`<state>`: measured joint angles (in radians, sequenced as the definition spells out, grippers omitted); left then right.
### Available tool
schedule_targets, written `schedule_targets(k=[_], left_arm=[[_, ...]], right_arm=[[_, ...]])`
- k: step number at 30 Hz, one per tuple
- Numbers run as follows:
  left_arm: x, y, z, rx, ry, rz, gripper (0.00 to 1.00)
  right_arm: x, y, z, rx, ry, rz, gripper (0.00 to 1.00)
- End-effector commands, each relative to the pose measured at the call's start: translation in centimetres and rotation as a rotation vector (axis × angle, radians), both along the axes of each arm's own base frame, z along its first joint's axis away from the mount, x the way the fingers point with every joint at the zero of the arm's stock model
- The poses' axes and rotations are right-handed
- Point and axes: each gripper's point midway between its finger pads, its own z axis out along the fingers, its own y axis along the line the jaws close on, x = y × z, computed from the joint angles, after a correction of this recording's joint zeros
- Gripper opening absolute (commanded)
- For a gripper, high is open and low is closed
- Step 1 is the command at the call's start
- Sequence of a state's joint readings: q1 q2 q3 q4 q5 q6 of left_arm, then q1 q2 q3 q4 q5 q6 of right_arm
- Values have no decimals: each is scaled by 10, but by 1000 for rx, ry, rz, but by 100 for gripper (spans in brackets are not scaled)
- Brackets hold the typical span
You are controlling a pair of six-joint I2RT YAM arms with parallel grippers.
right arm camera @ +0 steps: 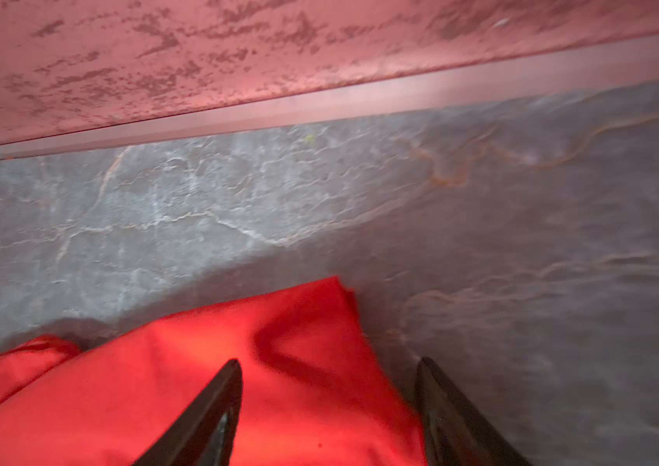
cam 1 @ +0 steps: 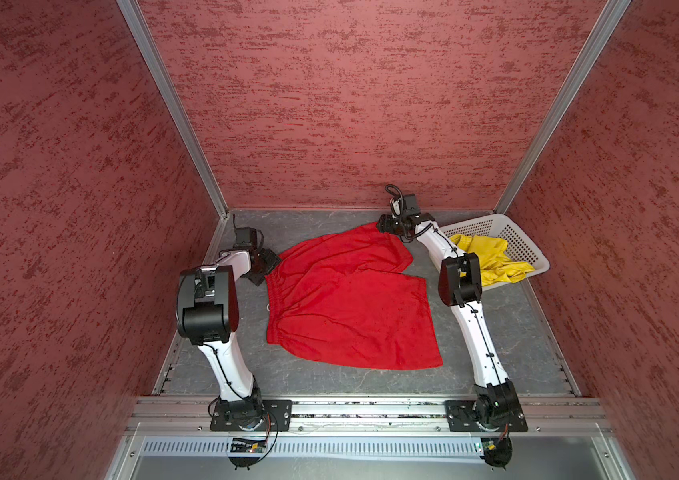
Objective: Fold and stack the shorts
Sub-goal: 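Lift the red shorts with both grippers and raise them toward the far wall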
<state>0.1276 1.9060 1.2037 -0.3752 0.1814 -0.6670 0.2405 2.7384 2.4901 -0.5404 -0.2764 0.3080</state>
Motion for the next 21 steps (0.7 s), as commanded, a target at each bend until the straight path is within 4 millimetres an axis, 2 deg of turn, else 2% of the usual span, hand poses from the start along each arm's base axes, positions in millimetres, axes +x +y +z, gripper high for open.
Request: schedule_targets(k=[1, 3, 5, 7, 10, 12, 17, 21], left_arm=[[2, -11, -11, -34, 14, -19, 72], [3, -17, -11, -37, 11, -30, 67], [4, -21, -12, -32, 12, -37, 50], [6, -21, -13, -30, 15, -37, 35], [11, -19, -12, -19, 17, -36, 10], [16, -16, -9, -3, 13, -35, 0], [38, -9, 16, 28, -47, -39, 0], [79, -4, 64, 37, -147, -54, 0]], right_arm=[[-3, 17, -6, 79, 19, 51, 59], [-5, 20, -11, 98, 30, 63, 39], [-5, 21, -13, 105, 34, 62, 11], [-4, 22, -12, 110, 30, 62, 0], [-1, 21, -1, 115, 8, 58, 0], [2, 20, 13, 119, -22, 54, 0], [15, 7, 60, 135, -111, 17, 0], [32, -16, 117, 197, -216, -63, 0]])
